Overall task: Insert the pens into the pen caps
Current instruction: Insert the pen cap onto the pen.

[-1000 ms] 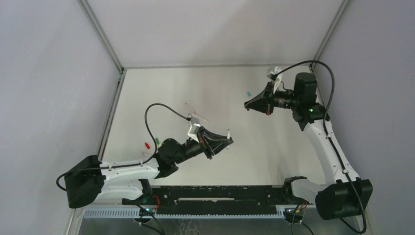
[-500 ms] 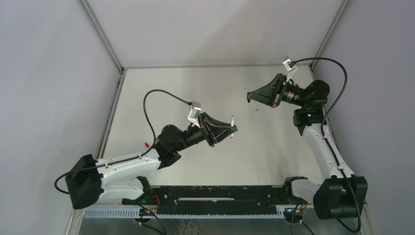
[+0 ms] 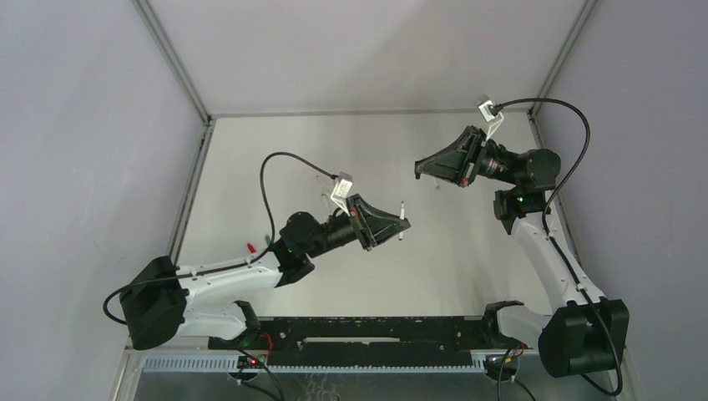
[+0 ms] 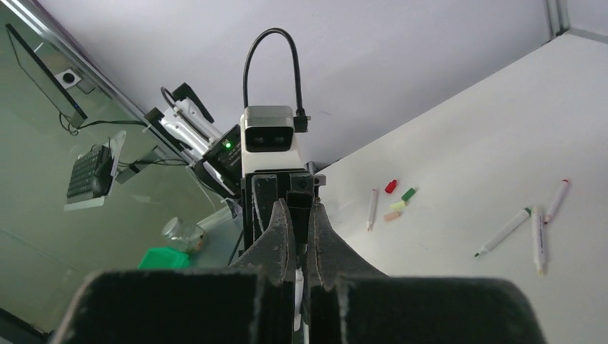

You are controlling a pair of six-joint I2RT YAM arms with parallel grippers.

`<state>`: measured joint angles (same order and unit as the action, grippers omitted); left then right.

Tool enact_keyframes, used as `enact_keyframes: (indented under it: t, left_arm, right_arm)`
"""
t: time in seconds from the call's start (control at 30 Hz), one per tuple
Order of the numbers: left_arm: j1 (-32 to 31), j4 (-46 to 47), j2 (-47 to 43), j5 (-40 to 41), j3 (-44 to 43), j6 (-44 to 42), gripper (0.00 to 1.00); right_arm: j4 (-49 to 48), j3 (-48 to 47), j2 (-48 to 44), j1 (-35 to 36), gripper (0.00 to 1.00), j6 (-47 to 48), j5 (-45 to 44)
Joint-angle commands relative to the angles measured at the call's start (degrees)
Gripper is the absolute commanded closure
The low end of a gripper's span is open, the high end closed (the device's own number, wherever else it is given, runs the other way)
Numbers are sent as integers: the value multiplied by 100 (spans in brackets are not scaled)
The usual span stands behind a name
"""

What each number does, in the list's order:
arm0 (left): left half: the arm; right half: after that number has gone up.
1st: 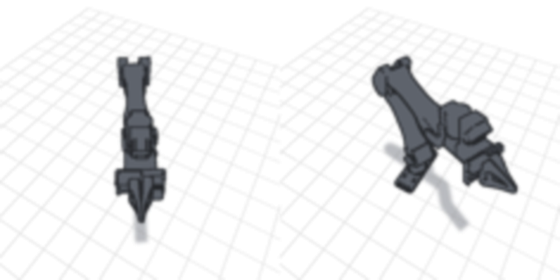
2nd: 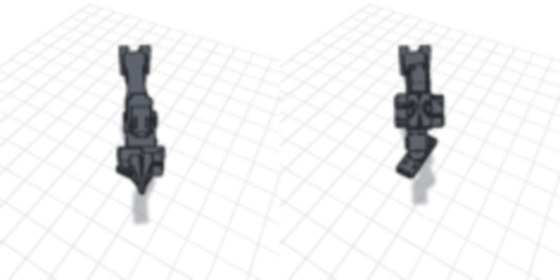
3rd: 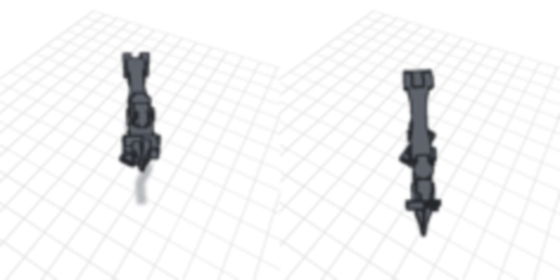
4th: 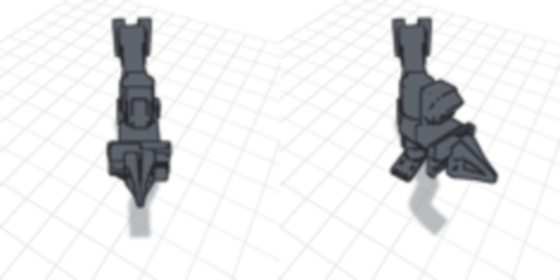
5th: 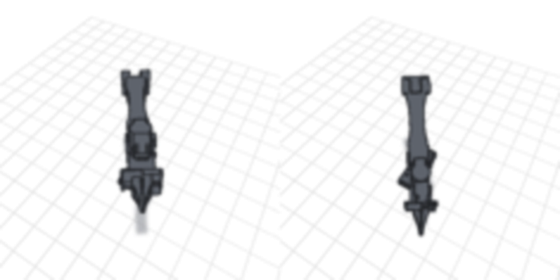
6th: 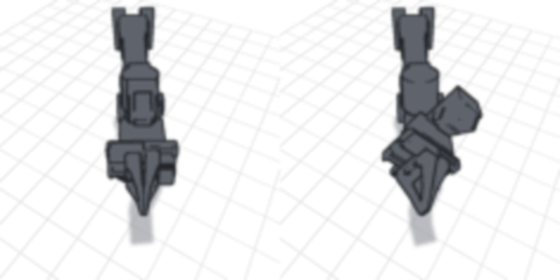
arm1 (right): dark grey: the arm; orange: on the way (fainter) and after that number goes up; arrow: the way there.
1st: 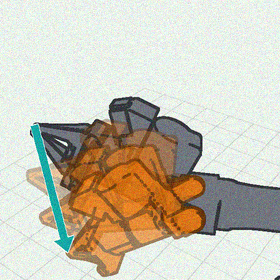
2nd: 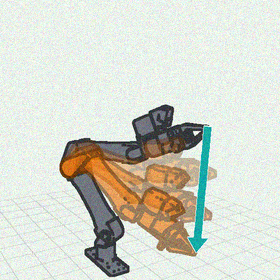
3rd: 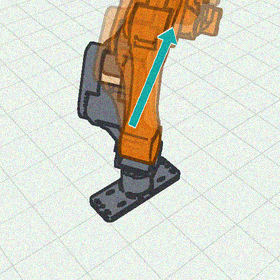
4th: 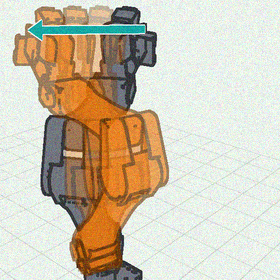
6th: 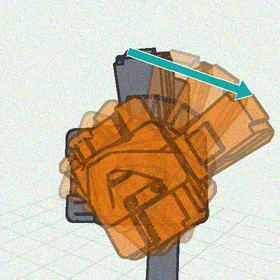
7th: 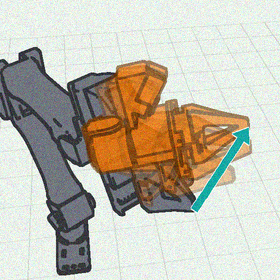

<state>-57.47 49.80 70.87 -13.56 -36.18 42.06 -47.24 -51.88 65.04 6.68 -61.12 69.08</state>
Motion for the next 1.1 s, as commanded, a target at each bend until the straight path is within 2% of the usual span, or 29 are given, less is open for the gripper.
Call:
enact_keyframes:
  t: [0.0, 0.47, 1.07]
  left_arm:
    - [-18, -145, -133, 82, -360, -129, 100]
    - [-243, -1, 203, 211, -678, -181, 100]
    - [-326, 30, 253, 477, -580, -357, 100]
  right_arm:
    - [-190, 88, -202, 187, 100, -122, 9]
    - [-64, 644, -483, 281, 100, 89, -339]
    - [87, 688, -530, 488, 100, 285, -316]
